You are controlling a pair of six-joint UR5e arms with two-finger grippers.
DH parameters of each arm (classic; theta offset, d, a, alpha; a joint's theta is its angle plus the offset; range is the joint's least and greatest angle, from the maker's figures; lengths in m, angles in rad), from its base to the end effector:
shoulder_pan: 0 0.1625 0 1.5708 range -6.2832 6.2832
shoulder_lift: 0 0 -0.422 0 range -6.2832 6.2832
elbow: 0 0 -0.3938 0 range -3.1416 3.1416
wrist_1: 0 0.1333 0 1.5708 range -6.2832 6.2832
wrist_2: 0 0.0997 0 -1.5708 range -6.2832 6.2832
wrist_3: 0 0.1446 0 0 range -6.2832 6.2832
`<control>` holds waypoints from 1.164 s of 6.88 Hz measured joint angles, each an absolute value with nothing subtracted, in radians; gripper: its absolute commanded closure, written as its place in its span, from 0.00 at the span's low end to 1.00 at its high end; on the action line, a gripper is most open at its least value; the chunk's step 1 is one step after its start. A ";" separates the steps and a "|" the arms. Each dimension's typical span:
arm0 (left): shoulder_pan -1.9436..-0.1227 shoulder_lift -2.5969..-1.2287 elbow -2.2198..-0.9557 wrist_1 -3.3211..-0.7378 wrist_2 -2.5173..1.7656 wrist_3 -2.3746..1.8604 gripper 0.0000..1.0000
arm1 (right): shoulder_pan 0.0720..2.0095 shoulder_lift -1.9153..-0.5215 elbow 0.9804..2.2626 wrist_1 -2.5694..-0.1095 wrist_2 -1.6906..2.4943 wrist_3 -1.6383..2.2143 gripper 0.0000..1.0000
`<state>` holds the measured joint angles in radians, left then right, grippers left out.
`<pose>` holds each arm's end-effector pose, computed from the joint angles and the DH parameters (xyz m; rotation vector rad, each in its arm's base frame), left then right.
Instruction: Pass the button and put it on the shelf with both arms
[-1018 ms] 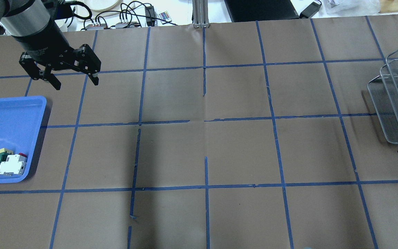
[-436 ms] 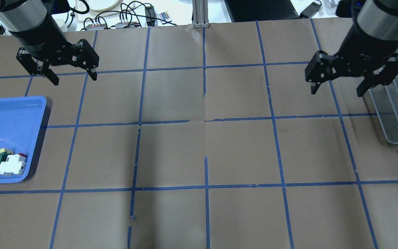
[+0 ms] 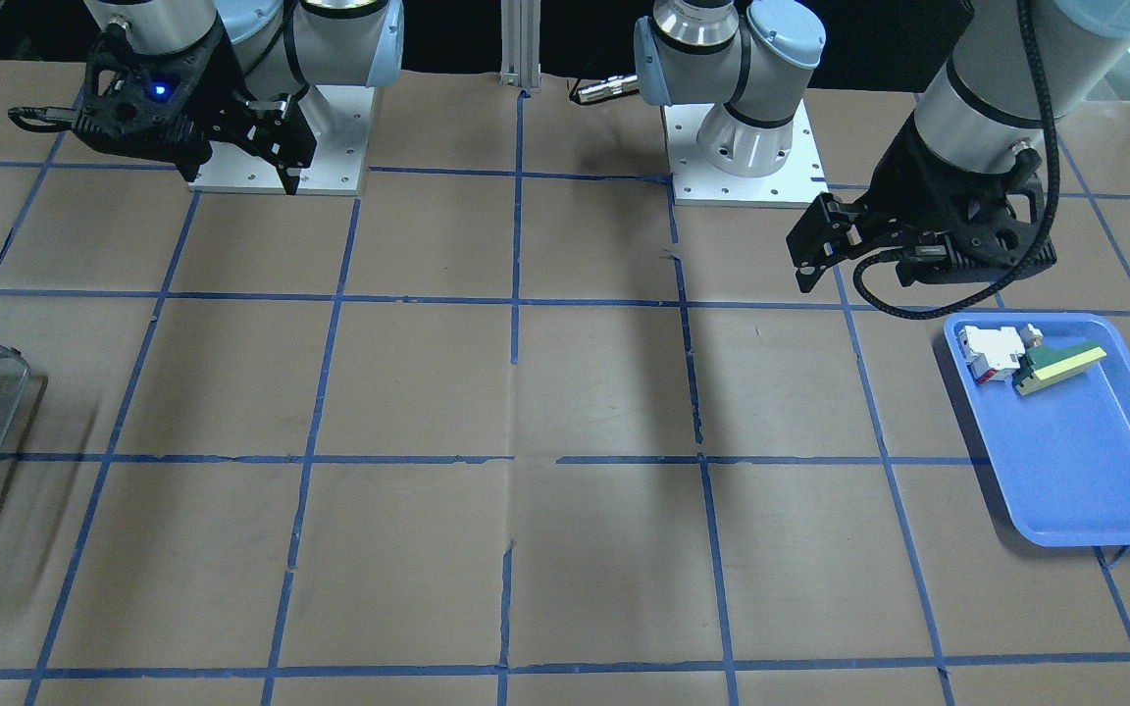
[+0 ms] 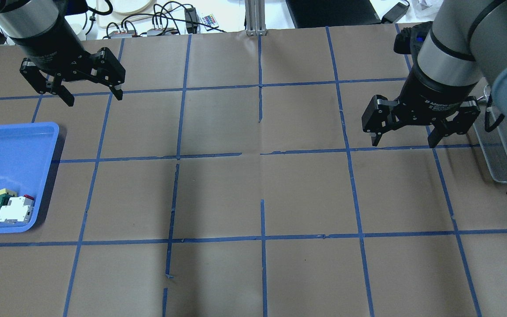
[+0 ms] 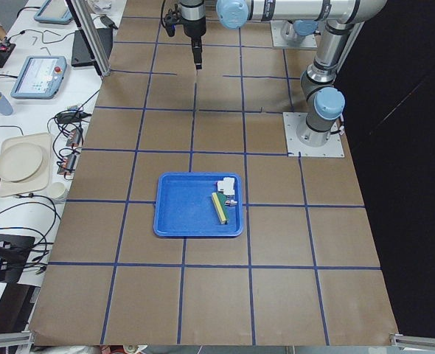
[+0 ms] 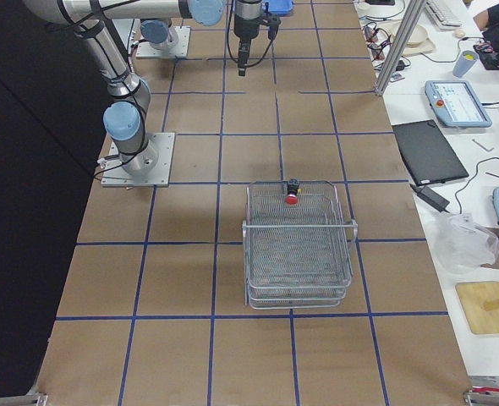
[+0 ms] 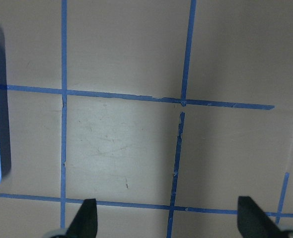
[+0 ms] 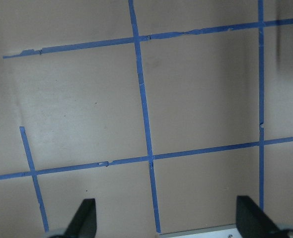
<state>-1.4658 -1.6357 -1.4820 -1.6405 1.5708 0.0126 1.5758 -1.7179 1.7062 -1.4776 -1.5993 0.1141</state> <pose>-0.0787 -0.5252 0.4440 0.1449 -3.1347 -0.0718 0.1313 -0.4189 0.4324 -0.1675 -3.1013 -0.1238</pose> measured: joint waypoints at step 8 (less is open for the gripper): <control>-1.466 -1.637 -1.482 -1.623 1.569 0.019 0.00 | 1.548 -1.726 1.693 -1.476 -1.562 0.112 0.00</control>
